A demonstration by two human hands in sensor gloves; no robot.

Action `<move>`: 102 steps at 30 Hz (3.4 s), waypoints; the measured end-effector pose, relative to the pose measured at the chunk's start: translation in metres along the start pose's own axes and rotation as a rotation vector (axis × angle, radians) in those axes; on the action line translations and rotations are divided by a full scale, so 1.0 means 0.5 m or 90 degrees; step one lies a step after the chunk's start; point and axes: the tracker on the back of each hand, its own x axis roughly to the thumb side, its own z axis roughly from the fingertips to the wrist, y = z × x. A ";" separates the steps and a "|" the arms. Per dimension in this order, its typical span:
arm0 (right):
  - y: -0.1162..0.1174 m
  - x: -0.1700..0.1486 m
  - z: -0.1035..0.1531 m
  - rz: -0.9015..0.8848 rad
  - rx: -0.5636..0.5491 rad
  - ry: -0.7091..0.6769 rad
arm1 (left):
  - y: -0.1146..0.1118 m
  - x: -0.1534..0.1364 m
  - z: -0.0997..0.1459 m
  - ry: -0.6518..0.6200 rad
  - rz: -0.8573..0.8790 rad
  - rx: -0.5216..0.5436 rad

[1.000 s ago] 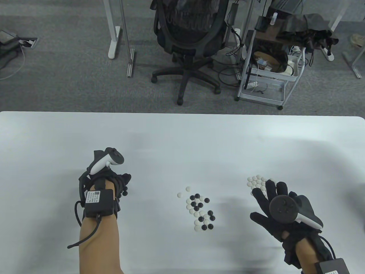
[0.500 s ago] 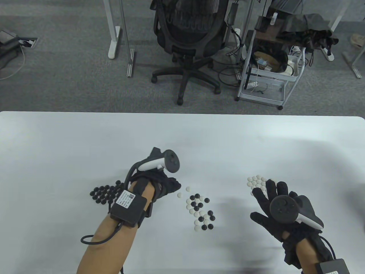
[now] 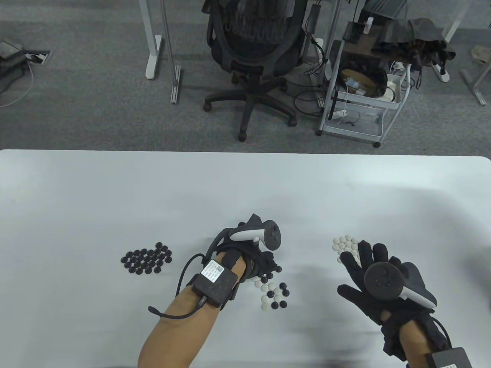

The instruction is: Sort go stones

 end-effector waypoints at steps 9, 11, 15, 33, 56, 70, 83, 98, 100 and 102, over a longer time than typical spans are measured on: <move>-0.001 0.000 0.003 -0.002 -0.003 -0.001 | 0.061 -0.121 -0.015 0.175 0.142 0.068; -0.002 0.000 0.004 -0.004 -0.004 -0.002 | 0.060 -0.177 0.012 0.233 0.157 0.061; -0.001 -0.002 0.002 -0.005 0.000 0.000 | 0.039 -0.287 0.083 0.364 0.177 0.036; 0.016 -0.001 -0.014 0.007 0.030 0.013 | -0.067 -0.486 0.224 0.441 0.326 0.069; 0.008 -0.003 -0.008 -0.002 0.016 0.012 | 0.025 -0.184 0.197 0.126 0.080 0.072; 0.006 -0.004 -0.006 -0.005 0.013 0.008 | -0.020 0.096 0.030 -0.038 -0.109 -0.009; 0.004 -0.002 -0.002 -0.004 0.013 0.003 | 0.050 0.004 -0.049 0.061 0.054 0.033; 0.008 -0.001 -0.005 -0.002 0.023 0.010 | -0.001 -0.285 0.106 0.251 0.153 0.039; 0.008 -0.001 -0.005 -0.003 0.022 0.010 | -0.013 -0.313 0.125 0.266 0.181 0.039; 0.008 0.000 -0.005 -0.002 0.023 0.010 | -0.021 -0.329 0.137 0.277 0.194 0.038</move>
